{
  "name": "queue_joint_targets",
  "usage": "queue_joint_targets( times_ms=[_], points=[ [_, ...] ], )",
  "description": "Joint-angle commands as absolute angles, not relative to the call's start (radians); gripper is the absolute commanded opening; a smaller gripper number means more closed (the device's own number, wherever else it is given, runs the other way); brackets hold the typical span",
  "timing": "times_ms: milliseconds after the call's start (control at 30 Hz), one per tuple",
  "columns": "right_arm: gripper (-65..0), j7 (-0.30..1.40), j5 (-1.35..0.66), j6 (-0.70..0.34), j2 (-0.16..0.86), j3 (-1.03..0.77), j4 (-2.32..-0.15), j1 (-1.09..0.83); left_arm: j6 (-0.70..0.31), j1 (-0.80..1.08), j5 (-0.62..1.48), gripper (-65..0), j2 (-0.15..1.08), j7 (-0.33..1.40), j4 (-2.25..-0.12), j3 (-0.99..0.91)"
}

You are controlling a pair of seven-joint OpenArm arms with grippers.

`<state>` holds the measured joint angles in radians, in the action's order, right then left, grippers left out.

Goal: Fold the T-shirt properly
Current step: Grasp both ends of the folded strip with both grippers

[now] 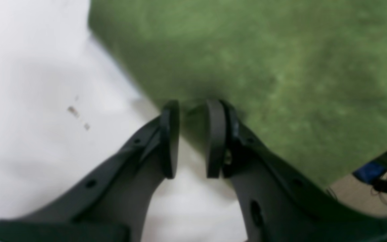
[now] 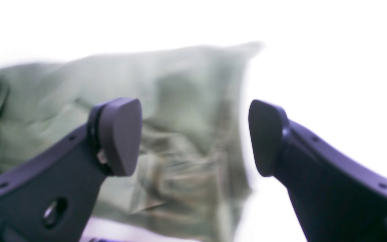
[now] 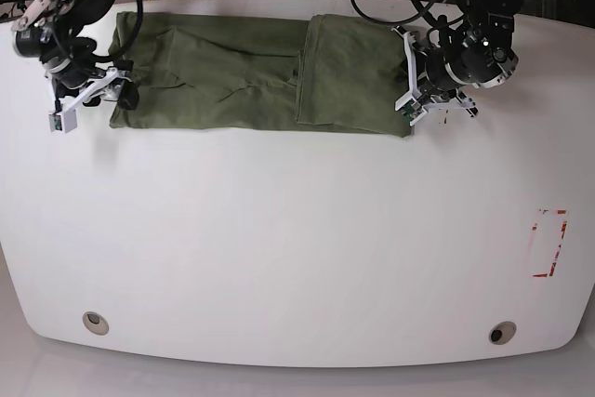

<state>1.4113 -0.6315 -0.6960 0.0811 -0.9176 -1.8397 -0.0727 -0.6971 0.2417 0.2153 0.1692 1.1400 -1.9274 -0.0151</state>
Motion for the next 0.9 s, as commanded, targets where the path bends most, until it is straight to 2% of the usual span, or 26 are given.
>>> queue_joint_targets(
  times_ms=[0,167,367,600,867],
  points=[
    [-17.6,1.396,-0.696,-0.698,0.137,-0.934,-1.784,-0.045,-0.698,0.236,0.197,-54.0,0.177,1.106,-1.931,-0.019],
    [-17.6,1.396,-0.908,-0.698,0.246,-1.003,-1.557,-0.071,-0.698,0.237,0.188,-54.2,0.177,1.101,-1.896,-0.021],
    [-17.6,1.396,-1.055,-0.698,0.308,-1.012,-1.351,-0.102,-0.698,0.232,0.188,-54.2,0.177,1.099,-1.868,-0.022],
    [-17.6,1.396,-1.116,-0.698,0.302,-1.001,-1.334,-0.179,-0.698,0.232,0.188,-54.2,0.173,1.099,-1.865,-0.022],
    [-17.6,1.396,-1.136,-0.698,0.216,-0.905,-1.42,-0.217,-0.698,0.231,0.188,-54.2,0.173,1.099,-1.865,-0.021]
  ],
)
